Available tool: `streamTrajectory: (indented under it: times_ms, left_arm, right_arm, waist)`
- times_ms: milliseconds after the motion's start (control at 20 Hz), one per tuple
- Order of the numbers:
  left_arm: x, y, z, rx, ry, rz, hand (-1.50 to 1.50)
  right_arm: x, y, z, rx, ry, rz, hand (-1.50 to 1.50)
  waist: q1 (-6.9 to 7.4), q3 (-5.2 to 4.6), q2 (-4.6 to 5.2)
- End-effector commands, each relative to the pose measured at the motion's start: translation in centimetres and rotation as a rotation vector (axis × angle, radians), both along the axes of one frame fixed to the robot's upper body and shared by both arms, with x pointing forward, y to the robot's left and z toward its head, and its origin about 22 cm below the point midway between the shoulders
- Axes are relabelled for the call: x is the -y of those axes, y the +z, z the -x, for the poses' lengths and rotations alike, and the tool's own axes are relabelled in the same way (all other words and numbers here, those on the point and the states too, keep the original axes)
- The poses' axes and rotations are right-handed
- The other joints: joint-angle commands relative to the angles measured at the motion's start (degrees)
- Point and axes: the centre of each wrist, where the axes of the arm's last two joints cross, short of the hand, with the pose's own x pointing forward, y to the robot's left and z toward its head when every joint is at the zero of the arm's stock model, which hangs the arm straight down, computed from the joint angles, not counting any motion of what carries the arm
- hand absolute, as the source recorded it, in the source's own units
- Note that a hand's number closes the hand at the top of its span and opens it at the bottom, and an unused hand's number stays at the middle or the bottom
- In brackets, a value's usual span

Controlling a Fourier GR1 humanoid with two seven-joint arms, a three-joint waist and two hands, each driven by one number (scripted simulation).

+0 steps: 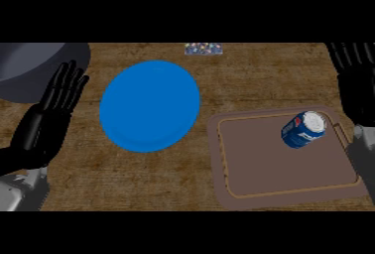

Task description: Pick the can from the tray and place it in the plate

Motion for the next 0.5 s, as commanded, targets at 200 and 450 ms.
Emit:
streamTrajectory:
  times_ms: [200, 450]
  left_arm:
    - [-6.7, -5.6, 3.1, -0.215, 0.309, -0.321, 0.0]
    - [-8.8, -8.2, 5.2, -0.343, 0.382, -0.373, 0.0]
  right_arm:
    - [1.8, 0.1, 0.5, -0.074, -0.169, -0.532, -1.5]
    - [4.0, -1.9, 2.0, -0.002, -0.732, -0.294, -1.5]
  waist:
    - [0.32, 0.26, -0.8]
    - [-0.72, -0.24, -1.02]
